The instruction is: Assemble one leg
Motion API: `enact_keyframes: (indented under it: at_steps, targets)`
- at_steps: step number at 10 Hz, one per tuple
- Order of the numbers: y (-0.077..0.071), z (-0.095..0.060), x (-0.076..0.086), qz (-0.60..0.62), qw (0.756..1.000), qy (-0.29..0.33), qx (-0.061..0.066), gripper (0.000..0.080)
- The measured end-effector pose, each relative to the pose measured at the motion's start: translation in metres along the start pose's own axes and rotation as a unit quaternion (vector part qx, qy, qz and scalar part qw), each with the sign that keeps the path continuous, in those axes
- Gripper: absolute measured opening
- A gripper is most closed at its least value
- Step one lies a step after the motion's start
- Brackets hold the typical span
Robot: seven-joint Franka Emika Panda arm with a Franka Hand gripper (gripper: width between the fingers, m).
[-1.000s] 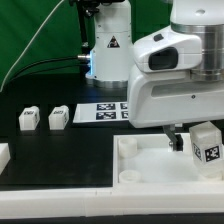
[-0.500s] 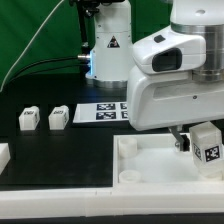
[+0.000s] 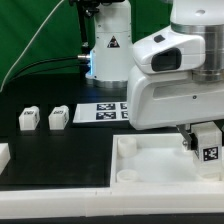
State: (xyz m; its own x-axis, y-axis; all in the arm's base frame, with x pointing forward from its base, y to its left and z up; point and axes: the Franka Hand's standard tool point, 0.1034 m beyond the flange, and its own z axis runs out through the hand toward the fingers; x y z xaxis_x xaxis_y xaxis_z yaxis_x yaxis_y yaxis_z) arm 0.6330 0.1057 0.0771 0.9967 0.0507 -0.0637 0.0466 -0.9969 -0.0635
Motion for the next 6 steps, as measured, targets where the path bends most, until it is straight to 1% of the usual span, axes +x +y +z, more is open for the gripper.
enact_keyframes:
  at_steps: [1,3,5,6]
  targets:
    - [-0.0001,0.0000,0.0000,0.007,1.000,0.000,0.000,0.0292]
    - [-0.0010,0.0005,-0.0004,0.117,0.993,-0.001,0.002,0.0292]
    - [-0.0026,0.0009,-0.0008,0.210,0.978,-0.001,0.002,0.0292]
    - [-0.0036,0.0013,-0.0014,0.278,0.960,-0.002,0.002,0.0292]
